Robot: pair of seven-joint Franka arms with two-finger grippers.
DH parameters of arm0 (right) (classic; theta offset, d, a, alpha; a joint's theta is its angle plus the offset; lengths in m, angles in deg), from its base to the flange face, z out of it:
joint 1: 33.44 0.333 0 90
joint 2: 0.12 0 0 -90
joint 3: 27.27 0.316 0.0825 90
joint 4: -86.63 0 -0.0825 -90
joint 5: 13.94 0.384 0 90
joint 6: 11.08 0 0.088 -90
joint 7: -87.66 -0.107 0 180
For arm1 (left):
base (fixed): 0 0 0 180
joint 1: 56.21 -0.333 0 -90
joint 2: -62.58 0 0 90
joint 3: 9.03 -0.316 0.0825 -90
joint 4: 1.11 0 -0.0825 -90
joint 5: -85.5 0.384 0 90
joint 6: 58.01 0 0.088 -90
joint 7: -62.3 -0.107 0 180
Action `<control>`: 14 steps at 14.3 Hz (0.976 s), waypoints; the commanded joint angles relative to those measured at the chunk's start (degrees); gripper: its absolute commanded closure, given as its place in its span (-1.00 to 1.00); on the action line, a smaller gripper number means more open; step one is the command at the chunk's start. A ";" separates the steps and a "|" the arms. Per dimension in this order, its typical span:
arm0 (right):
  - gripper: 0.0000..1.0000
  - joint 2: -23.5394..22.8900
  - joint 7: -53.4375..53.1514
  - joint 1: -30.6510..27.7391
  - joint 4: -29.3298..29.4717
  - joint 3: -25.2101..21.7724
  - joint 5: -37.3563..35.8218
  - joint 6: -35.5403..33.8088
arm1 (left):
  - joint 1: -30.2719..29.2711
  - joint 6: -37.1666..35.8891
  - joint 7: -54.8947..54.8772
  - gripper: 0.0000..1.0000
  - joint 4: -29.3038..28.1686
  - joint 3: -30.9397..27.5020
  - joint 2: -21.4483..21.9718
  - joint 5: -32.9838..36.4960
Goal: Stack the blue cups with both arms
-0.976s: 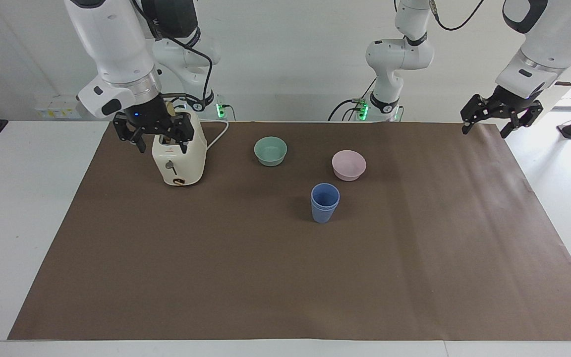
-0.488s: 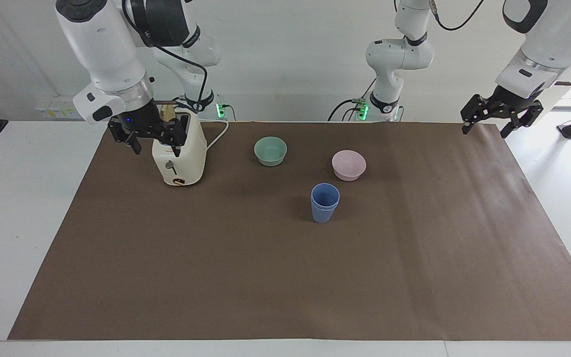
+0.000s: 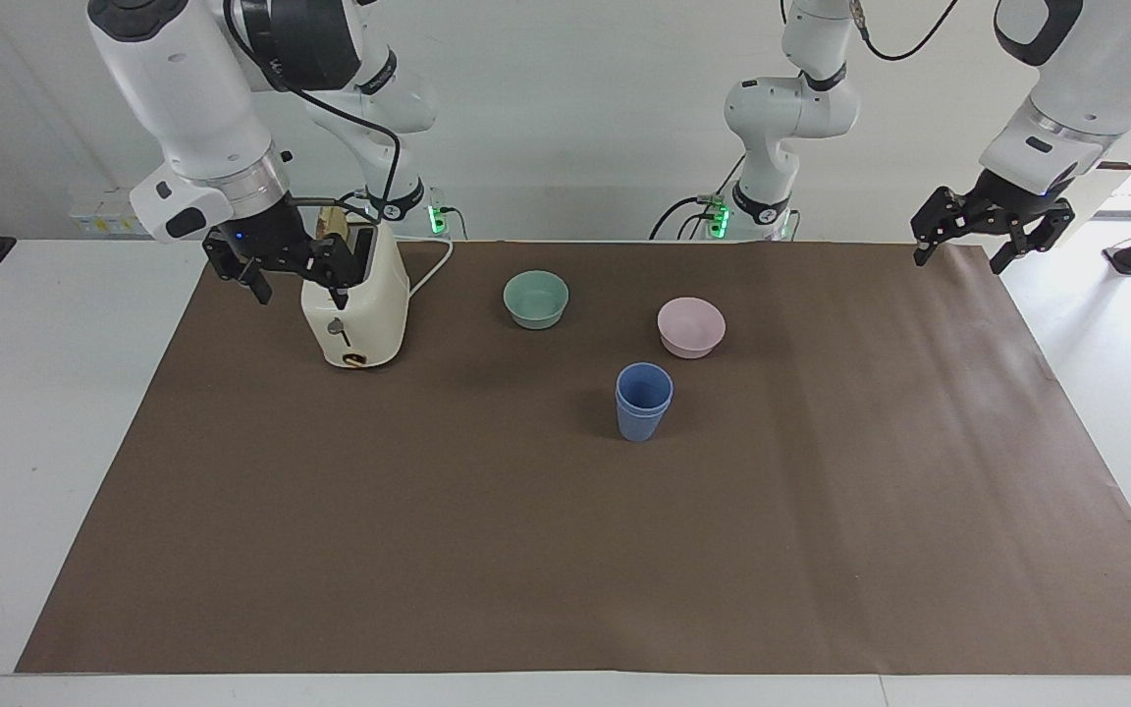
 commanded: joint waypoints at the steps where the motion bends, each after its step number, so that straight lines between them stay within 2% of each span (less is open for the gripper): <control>1: -1.00 1.32 -0.77 -1.05 -1.86 0.60 1.15 1.53 | -0.18 -0.42 0.27 -1.00 0.50 0.32 0.10 0.52; 8: -1.00 3.86 0.02 -0.17 -2.99 0.69 -0.08 -2.16 | -0.18 -0.42 0.10 -1.00 0.59 0.32 0.10 0.52; 14: -1.00 4.31 0.29 -0.26 -4.05 0.69 -1.40 0.38 | -0.18 -0.51 0.10 -1.00 0.50 0.32 0.10 0.52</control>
